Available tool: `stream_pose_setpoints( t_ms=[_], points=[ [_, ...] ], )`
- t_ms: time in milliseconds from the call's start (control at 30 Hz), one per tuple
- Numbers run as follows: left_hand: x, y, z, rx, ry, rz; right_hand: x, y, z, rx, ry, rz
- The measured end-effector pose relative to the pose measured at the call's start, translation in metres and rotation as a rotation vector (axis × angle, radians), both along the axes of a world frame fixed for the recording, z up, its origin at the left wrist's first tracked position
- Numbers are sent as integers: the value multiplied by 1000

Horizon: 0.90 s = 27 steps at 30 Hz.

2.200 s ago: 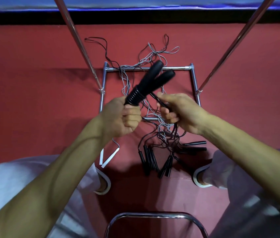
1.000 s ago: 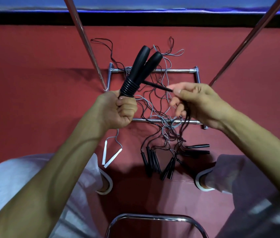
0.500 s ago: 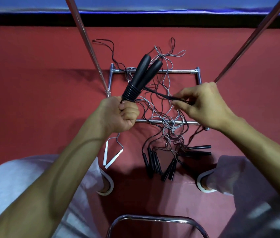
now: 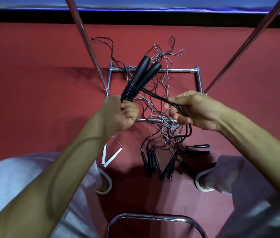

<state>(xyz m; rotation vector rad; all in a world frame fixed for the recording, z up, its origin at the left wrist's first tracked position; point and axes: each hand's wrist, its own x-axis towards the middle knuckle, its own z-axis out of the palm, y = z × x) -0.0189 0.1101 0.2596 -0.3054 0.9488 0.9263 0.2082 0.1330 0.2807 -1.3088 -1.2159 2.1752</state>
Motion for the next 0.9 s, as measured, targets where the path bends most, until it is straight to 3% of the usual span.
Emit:
stream_pose_setpoints(
  t_ms=[200,300,367,467,567,733,833,900],
  points=[
    [17,-1,-13,-4,135,101,-9,-14,-7,536,-297,152],
    [27,-2,-14,14,361,122,-7,-15,-5,562,-254,164],
    [32,-4,-12,67,756,58,-9,-13,-2,433,-142,132],
    [38,-6,-4,214,1530,-92,-8,-9,1,177,-6,34],
    [36,-6,4,409,1913,-188,-2,1,1,-48,50,-32],
    [39,2,8,425,2131,-324,7,9,-4,-137,45,26],
    [39,2,12,414,2114,-547,11,11,-3,-139,-52,95],
    [35,1,10,397,2092,-679,12,10,-4,-19,-185,201]
  ],
)
